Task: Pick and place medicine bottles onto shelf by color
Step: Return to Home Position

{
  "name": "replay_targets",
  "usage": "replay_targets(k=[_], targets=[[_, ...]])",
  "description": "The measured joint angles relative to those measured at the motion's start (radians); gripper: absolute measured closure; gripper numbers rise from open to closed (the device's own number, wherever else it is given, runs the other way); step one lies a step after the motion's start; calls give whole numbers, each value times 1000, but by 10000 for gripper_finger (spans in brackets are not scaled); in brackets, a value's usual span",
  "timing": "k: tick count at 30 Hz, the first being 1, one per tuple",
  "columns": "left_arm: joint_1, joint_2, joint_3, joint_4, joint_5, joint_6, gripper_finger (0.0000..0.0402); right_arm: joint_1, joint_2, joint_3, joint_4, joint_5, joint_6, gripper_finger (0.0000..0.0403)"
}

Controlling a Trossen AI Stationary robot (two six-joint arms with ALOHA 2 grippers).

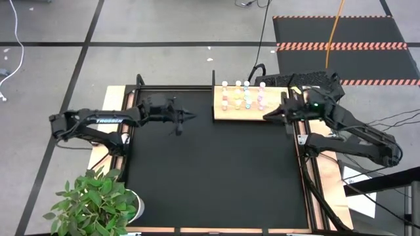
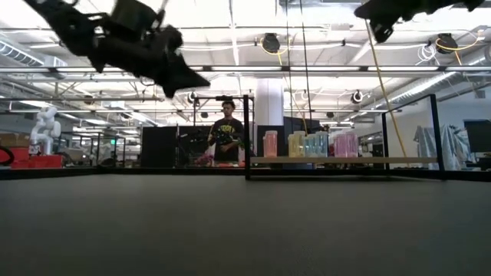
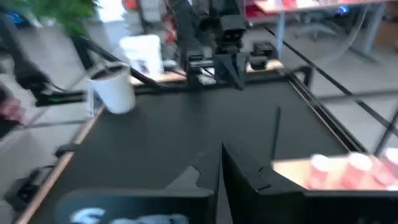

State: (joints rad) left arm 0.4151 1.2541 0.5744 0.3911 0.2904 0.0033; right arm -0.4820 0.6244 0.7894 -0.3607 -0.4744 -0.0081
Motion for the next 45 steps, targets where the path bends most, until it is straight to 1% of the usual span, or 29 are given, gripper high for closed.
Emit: replay_targets(k=[1,3,8,11,12,14,15,17,20,23,27,28,30,33,36,38,40,43,45], targets=[[-6,-22,-23,37,5,-13,398,0,-22,0,-4,-9,0,392],[-19,-79,-77,84,1,-16,396,0,-82,0,-37,14,-14,398],[-50,-194,-222,131,-7,83,399,-5,-223,-19,-127,56,-113,400],[-67,-217,-271,160,-28,72,395,-8,-278,-99,-146,92,-48,402],[-72,-215,-277,166,-29,70,393,-9,-290,-129,-129,95,-17,402],[-80,-215,-294,174,-26,69,391,-8,-308,-193,-60,46,18,402],[-82,-215,-301,199,-18,80,393,-7,-315,-223,-10,-2,34,402],[-88,-221,-323,261,10,109,398,-7,-323,-276,98,-53,56,402],[-84,-258,-374,358,22,116,396,-7,-344,-314,172,-50,55,402],[-67,-331,-448,395,22,76,393,-8,-388,-314,133,-51,22,403],[-64,-442,-549,448,24,10,399,-8,-478,-315,17,-51,4,403],[-69,-466,-566,451,25,0,398,-8,-500,-315,-6,-51,-1,403],[-80,-512,-563,395,28,5,394,-8,-544,-321,-4,-52,3,403],[-90,-553,-565,386,28,47,391,-8,-603,-350,111,-53,74,403],[-89,-588,-565,379,28,74,393,-7,-623,-412,317,-61,192,403],[-82,-603,-565,362,28,91,397,-7,-606,-476,450,-87,269,403],[-71,-610,-565,349,28,92,399,-6,-572,-551,575,-118,312,403],[-59,-616,-565,330,56,73,392,5,-532,-651,716,-103,339,403],[-58,-615,-565,319,77,55,387,21,-512,-694,812,-103,338,403]])
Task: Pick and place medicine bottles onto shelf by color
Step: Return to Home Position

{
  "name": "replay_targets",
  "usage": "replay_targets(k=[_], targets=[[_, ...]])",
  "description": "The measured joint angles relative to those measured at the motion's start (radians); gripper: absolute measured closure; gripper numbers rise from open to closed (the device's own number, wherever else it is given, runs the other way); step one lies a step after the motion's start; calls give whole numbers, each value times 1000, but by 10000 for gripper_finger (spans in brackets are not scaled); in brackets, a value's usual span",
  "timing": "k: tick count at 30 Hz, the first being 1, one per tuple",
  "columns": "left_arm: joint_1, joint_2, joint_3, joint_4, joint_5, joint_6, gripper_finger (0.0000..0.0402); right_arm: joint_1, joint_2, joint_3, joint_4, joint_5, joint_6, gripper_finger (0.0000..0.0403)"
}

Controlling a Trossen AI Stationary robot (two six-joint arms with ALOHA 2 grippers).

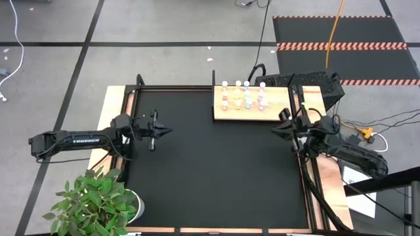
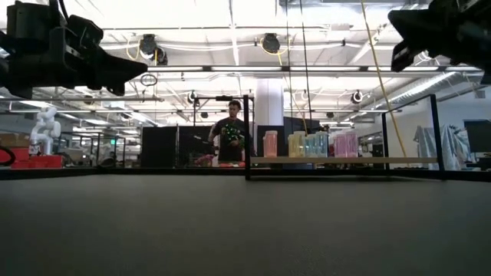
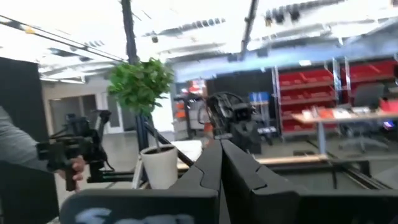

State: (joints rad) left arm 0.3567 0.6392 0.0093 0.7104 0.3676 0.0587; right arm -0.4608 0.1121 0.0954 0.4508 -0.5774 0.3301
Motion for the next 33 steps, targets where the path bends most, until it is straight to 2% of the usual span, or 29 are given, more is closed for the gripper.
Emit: replay_targets(k=[2,6,11,16,20,22,27,30,33], targets=[[-6,-1,0,-3,12,-27,387,26,10,-31,54,-1,2,403],[-36,-1,0,-25,51,-36,398,107,21,-40,27,1,-5,403],[-70,0,0,-107,52,-31,391,216,29,-41,-14,82,-103,403],[-38,-37,0,-96,25,-137,399,252,7,-41,-49,-55,-123,403],[-9,-114,1,-141,56,-118,391,246,-26,-42,-140,-156,-91,403],[8,-158,1,-190,56,-93,392,244,-37,-43,-211,-127,-82,403],[37,-255,1,-314,87,-79,399,244,-47,-43,-274,28,-214,403],[38,-309,1,-384,127,-88,392,244,-50,-43,-297,34,-223,403],[37,-362,1,-440,146,-102,387,244,-77,-42,-314,-28,-168,403]])
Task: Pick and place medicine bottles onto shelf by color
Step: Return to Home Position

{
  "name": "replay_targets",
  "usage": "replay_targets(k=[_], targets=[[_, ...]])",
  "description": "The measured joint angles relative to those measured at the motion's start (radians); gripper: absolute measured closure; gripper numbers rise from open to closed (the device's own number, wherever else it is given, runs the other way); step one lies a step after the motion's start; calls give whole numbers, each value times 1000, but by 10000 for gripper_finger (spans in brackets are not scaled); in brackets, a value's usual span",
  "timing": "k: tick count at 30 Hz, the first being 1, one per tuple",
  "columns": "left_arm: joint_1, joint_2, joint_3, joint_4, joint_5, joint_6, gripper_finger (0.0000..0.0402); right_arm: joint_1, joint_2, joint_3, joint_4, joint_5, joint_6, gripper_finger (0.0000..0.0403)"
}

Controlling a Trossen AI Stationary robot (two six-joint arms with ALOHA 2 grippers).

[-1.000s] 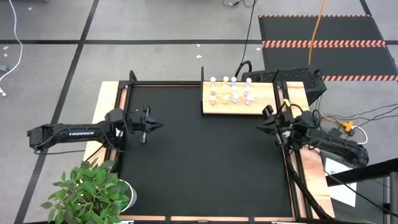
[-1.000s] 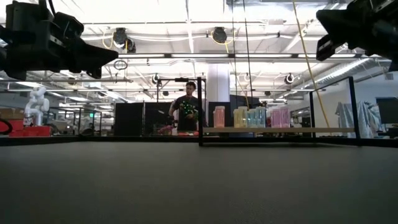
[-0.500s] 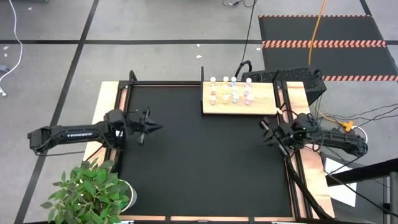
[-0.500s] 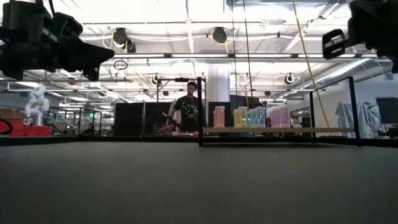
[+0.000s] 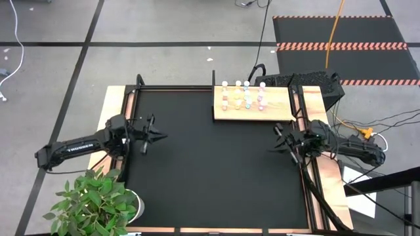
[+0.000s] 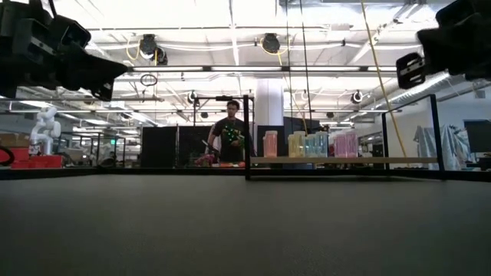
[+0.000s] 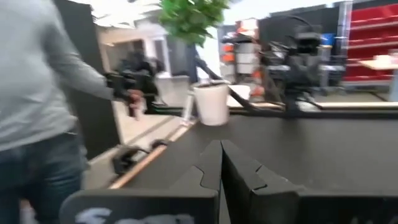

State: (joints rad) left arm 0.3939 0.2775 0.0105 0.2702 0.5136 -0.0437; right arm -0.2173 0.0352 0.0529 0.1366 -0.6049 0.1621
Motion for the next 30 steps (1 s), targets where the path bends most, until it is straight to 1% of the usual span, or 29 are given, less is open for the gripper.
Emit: replay_targets(k=[3,6,9,13,15,16,19,22,24,27,30], targets=[[0,-51,0,-13,1,-16,390,-1,-35,8,3,-28,32,403],[0,-93,0,-27,2,-1,398,-12,-33,28,-15,-9,-15,403],[-1,-123,0,-86,-8,4,395,-25,-33,21,-88,110,-58,403],[-4,-131,0,-153,-16,-24,391,-25,-32,-35,-10,301,-66,403],[-13,-132,0,-167,-25,-29,397,-24,-19,-35,-7,367,-89,403],[-20,-132,0,-167,-28,-21,398,-24,-15,-35,-8,375,-109,403],[-44,-133,0,-158,-62,-19,396,-23,-16,-36,28,348,-124,403],[-71,-136,0,-156,-143,-41,397,-23,-27,-36,15,265,-122,403],[-83,-150,0,-152,-158,-45,399,-23,-35,-36,26,244,-133,403],[-89,-174,0,-145,-159,-56,395,-25,-34,-31,14,251,-178,403],[-92,-192,0,-148,-154,-47,393,-26,-31,-31,5,321,-198,403]])
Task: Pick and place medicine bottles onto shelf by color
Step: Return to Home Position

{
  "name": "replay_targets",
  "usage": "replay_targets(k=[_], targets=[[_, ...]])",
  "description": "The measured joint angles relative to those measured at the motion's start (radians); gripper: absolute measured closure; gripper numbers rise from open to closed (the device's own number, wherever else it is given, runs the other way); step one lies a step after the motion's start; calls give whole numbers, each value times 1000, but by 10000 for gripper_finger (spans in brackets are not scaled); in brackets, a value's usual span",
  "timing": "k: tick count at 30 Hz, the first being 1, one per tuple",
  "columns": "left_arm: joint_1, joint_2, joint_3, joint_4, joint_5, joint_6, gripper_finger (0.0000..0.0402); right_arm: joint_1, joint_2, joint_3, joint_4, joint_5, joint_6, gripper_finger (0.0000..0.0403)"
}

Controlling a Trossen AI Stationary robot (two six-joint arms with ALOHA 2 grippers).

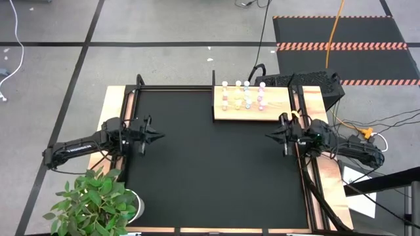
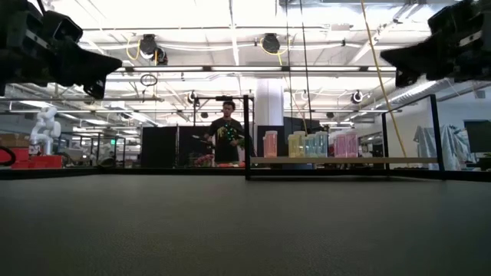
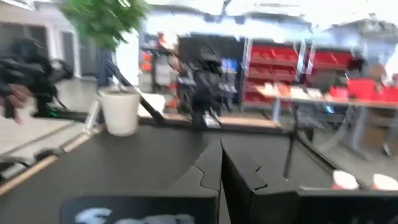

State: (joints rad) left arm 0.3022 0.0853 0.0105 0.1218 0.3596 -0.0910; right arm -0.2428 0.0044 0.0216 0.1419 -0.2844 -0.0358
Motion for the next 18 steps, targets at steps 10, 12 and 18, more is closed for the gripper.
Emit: replay_targets(k=[10,12,18], targets=[[-13,22,0,-58,-1,36,392,0,4,0,-60,21,12,403],[-13,24,0,-59,-2,36,392,0,4,0,-53,21,12,403],[-13,25,0,-59,-2,66,392,0,4,0,-52,21,12,403]])
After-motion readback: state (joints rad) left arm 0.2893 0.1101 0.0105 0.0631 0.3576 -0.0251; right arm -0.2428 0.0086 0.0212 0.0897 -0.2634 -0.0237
